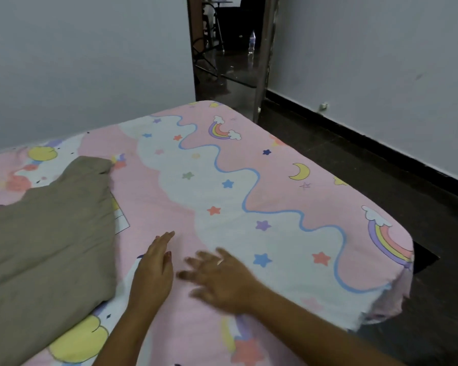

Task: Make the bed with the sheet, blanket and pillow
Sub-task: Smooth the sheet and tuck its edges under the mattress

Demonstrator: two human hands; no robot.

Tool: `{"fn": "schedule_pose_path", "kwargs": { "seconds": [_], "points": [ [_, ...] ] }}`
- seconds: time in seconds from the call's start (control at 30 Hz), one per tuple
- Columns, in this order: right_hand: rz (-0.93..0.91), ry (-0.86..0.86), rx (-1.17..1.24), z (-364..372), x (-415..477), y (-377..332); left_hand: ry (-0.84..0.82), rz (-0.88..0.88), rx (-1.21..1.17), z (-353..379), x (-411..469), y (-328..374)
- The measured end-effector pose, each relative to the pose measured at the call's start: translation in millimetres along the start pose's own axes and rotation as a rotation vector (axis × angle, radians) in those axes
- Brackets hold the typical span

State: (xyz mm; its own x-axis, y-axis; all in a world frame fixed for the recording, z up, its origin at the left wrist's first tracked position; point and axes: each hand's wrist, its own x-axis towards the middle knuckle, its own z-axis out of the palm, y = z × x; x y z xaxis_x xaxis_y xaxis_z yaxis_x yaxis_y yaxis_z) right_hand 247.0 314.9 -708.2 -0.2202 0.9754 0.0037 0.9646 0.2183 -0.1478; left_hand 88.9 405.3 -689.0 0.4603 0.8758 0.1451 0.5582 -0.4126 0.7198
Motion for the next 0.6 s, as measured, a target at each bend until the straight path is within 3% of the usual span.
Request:
{"fn": "schedule_pose_path", "kwargs": {
  "seconds": [0.07,0.2,0.3,0.37,0.43,0.5,0.6],
  "points": [
    [0.161,0.041,-0.003,-5.0,-4.7,47.4,-0.026,-0.014,0.029,-0.6,-5.0,-12.5],
    [0.825,-0.001,-0.175,-40.0,-44.8,161.3,-0.065,0.010,0.127,5.8,-14.9,-23.4],
    [1.100,-0.022,-0.156,-61.3,-63.9,182.5,-0.087,0.014,0.194,8.8,-18.2,-23.2],
    [0.996,0.097,-0.176,-50.9,-44.0,158.0,-0.085,0.021,0.246,11.9,-17.1,-23.9],
    [0.691,0.198,-0.157,-27.3,-14.3,105.9,-0.078,0.044,0.295,15.4,-14.0,-24.9],
    [0.443,0.117,-0.105,-2.1,0.8,36.8,-0.076,0.066,0.323,18.9,-9.4,-24.0],
    [0.296,0.017,-0.040,3.7,2.2,-1.8,-0.090,0.087,0.375,18.8,-4.6,-18.4]
  ]
}}
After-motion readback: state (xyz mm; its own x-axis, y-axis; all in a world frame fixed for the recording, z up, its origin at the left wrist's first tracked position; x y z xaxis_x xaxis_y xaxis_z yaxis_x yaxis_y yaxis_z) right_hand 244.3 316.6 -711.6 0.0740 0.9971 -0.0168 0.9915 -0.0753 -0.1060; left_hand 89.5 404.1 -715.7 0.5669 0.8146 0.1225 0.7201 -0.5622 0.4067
